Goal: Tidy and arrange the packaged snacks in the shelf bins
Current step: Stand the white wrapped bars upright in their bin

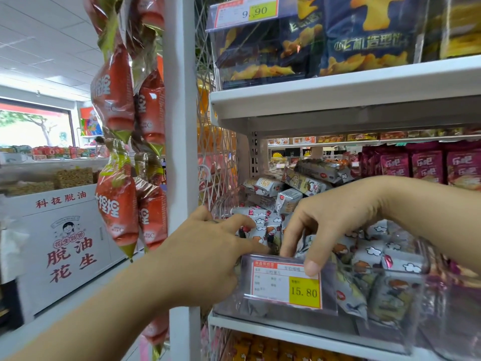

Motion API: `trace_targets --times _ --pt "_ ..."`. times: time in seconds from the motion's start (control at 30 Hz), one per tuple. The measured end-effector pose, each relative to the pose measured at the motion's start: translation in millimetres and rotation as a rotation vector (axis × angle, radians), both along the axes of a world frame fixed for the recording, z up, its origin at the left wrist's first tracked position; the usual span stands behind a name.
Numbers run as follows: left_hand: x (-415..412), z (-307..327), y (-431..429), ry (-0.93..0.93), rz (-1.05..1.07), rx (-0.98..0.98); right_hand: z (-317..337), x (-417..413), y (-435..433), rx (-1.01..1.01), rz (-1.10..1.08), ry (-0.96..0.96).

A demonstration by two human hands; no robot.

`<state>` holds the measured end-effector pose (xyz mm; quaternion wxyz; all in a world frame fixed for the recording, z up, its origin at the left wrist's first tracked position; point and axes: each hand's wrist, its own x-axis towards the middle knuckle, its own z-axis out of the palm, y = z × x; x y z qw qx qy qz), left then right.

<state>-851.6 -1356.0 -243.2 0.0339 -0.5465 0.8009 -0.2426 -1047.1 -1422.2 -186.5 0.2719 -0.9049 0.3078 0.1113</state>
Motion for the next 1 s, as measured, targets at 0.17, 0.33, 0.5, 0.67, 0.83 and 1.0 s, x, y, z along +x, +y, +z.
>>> trace_targets --times 0.17,0.33,0.5,0.67,0.83,1.0 --pt "-3.4 5.1 0.2 -0.080 0.030 0.041 -2.7 0.2 1.9 -0.188 -0.019 -0.030" --pt "-12.7 10.5 0.2 -0.066 0.055 0.088 0.0 -3.7 5.5 -0.268 -0.012 0.030" --pt "-13.7 9.7 3.2 0.074 0.048 0.164 5.5 -6.5 11.4 -0.269 -0.011 0.068" --pt "-10.2 6.8 1.6 0.215 0.022 0.217 -0.4 -6.5 10.0 -0.343 -0.009 -0.019" --pt "-8.8 7.8 0.9 0.255 -0.013 0.218 -4.4 -8.3 8.5 -0.317 -0.030 -0.167" --pt "-9.8 10.8 4.0 0.219 -0.048 0.203 -8.3 -10.9 5.4 -0.315 -0.050 -0.194"
